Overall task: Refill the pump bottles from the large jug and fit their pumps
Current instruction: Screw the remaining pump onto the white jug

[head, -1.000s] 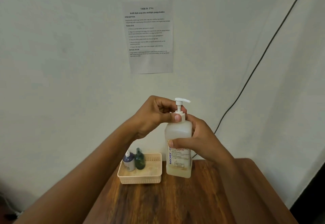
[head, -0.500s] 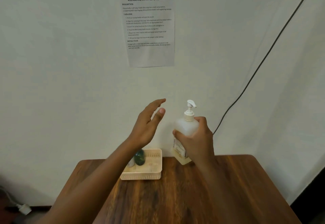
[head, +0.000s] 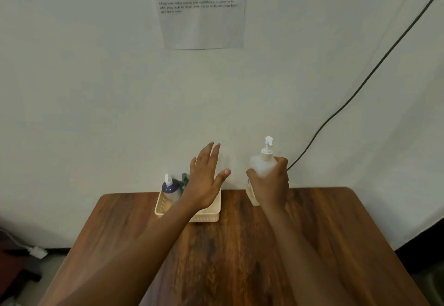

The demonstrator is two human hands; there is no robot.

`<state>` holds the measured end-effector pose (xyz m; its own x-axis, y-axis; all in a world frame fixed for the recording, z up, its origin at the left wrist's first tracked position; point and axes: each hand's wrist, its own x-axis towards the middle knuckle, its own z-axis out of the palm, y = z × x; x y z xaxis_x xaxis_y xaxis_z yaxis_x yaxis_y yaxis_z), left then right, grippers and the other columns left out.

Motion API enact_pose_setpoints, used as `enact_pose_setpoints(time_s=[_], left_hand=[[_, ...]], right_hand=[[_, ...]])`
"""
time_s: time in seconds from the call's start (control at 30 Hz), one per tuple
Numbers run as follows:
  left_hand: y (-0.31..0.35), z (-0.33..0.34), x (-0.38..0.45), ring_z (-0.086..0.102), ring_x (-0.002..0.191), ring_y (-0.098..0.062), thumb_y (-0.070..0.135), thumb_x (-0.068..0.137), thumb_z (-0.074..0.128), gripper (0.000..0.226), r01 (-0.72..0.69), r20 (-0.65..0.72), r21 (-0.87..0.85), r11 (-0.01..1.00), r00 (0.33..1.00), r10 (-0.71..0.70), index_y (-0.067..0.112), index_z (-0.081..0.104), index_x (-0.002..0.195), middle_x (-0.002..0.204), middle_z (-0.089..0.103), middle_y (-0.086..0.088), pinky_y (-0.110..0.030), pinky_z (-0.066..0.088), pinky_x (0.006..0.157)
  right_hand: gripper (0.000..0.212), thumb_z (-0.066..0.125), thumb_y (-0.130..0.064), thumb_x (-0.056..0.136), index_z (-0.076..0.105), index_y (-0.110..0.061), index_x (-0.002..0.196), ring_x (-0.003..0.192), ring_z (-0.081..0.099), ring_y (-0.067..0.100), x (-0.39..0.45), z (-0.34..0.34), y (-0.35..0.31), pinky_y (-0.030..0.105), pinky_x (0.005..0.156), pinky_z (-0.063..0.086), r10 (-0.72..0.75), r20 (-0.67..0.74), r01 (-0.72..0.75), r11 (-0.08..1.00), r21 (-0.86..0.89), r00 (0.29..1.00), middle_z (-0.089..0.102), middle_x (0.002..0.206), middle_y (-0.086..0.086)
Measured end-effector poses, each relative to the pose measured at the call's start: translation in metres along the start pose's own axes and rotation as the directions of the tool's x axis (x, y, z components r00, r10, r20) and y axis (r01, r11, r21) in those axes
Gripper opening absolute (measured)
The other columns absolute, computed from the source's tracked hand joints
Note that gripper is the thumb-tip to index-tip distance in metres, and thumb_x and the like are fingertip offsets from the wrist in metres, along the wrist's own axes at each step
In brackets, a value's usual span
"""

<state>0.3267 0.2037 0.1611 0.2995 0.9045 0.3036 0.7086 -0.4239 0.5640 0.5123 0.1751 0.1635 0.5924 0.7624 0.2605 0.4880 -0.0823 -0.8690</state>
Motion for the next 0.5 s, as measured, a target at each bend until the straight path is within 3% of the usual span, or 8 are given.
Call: enact_pose_setpoints(time_s=[0.1, 0.17, 0.5], left_hand=[[-0.016, 0.021, 0.007, -0.002, 0.161, -0.022, 0.072, 0.098, 0.023, 0.073, -0.001, 0.036, 0.041, 0.999, 0.999, -0.001, 0.046, -0.001, 0.162, 0.174, -0.004, 0.007, -0.061, 0.005, 0.128], [-0.027, 0.033, 0.012, -0.005, 0.161, -0.024, 0.071, 0.098, 0.024, 0.073, -0.002, 0.047, 0.078, 0.997, 0.999, -0.002, 0.046, -0.004, 0.162, 0.174, -0.007, 0.006, -0.061, 0.003, 0.127], [-0.083, 0.077, 0.027, -0.009, 0.161, -0.026, 0.069, 0.099, 0.027, 0.080, 0.069, 0.097, 0.160, 0.985, 0.992, -0.085, 0.035, -0.005, 0.164, 0.174, -0.010, 0.000, -0.062, 0.003, 0.127]], right_hand=[[0.075, 0.089, -0.038, 0.065, 0.040, -0.023, 0.120, 0.091, 0.056, 0.012, 0.012, 0.019, 0.023, 0.014, 0.065, 0.044, 0.022, 0.048, -0.022, 1.000, 0.001, 0.999, 0.057, 0.113, -0.003], [0.074, 0.090, -0.035, 0.066, 0.040, -0.022, 0.119, 0.092, 0.056, 0.012, 0.019, 0.034, 0.041, 0.012, 0.066, 0.043, 0.046, 0.074, -0.046, 0.999, -0.006, 0.996, 0.055, 0.112, -0.004], [0.074, 0.092, -0.034, 0.062, 0.045, -0.017, 0.115, 0.094, 0.063, 0.021, 0.052, 0.111, 0.120, 0.036, 0.076, 0.060, 0.137, 0.114, -0.123, 0.985, -0.121, 0.984, 0.052, 0.108, 0.001]])
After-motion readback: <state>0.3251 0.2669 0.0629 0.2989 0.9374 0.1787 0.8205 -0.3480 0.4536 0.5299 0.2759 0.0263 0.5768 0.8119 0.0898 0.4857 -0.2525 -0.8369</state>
